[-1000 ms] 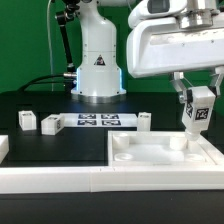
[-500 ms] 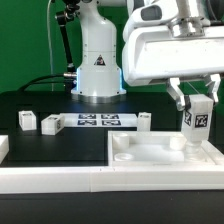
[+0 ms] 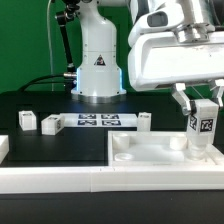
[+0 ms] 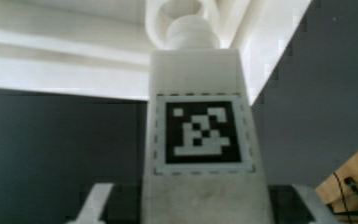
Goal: Assemble square table
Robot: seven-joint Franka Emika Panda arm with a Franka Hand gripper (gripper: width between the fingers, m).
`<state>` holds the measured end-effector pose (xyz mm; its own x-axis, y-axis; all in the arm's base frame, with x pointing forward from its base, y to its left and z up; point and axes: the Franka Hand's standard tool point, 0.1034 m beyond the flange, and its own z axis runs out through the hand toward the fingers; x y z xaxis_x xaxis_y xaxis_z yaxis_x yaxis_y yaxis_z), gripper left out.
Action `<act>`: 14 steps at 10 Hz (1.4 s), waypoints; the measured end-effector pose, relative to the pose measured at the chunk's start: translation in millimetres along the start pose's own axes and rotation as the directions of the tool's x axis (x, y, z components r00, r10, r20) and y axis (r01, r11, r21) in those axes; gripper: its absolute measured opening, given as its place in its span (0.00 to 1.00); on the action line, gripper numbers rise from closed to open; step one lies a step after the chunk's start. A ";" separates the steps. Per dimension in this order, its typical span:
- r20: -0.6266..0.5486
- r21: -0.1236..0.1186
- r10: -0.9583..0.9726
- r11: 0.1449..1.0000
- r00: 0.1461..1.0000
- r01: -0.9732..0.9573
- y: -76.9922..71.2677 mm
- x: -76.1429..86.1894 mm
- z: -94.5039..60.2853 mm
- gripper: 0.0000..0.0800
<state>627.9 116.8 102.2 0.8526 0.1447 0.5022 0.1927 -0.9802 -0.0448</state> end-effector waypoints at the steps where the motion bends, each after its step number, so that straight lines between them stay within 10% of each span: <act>1: -0.022 -0.002 -0.005 1.000 1.000 0.005 -2.5 0.6 0.2 0.36; 14: -0.026 -0.012 -0.045 0.999 0.999 0.044 2.5 -21.6 4.2 0.36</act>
Offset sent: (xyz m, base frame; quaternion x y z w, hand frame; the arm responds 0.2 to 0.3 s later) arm -0.0004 -0.0075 -0.0081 -0.0184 0.0112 -0.0329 0.9992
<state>612.0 111.8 87.6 0.8304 0.1848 0.5257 0.2243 -0.9744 -0.0118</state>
